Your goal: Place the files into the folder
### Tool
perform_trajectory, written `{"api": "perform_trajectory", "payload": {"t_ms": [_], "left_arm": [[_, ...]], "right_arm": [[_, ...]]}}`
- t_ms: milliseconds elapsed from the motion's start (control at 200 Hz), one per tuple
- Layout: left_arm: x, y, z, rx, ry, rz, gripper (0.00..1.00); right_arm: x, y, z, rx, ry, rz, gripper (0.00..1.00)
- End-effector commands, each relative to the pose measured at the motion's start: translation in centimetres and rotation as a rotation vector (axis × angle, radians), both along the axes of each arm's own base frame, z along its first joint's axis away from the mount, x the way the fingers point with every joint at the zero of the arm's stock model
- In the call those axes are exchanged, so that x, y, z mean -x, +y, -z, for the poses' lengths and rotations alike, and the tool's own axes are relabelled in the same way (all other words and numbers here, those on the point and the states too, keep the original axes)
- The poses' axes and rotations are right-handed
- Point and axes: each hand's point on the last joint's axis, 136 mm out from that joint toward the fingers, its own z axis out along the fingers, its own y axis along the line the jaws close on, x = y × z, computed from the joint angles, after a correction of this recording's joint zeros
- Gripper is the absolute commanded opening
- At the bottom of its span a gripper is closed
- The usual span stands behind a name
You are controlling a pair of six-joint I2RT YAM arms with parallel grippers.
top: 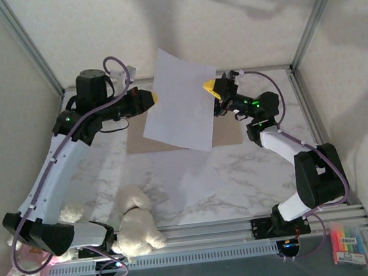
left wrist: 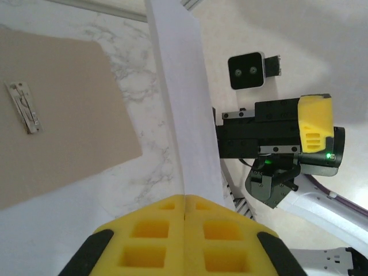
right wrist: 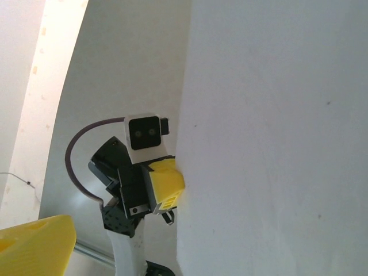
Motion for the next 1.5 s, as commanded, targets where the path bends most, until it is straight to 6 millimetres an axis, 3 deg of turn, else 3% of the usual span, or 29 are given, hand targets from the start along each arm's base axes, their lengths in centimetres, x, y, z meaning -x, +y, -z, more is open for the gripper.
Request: {"api": "perform_trajectory", "payload": {"t_ms": [0,310,546,796,1372,1497], "left_arm": [[0.6,0.2,-1.8,0.04,-0.064,0.028,0.0],[0.6,0.0,-1.9,0.06,-0.074,0.047,0.0],[0.3,0.0,-2.3,0.072,-0.086,0.035,0.0],[0.3,0.1,-2.4,0.077,-0.092,0.028,0.0],[0.2,0.0,-2.3,0.105,-0.093,0.025,0.0],[0.1,-0.1,-2.3,0.111,-0.093,0.025,0.0]], "right_arm": [[0.4,0.4,-0.5,0.002,-0.06,-0.024,0.93],[0.1,0.5,1.9,0.056,-0.045,-0.014,0.76],[0.8,0.5,2.0,0.092,-0.066,-0.019,0.61],[1.4,0.4,1.8,0.117,-0.088,-0.016,0.55],[2.4,0.4,1.9,0.18,-0.118,-0.017,0.28],[2.6,0.4,2.0,0.183,-0.117,-0.02,0.28]]}}
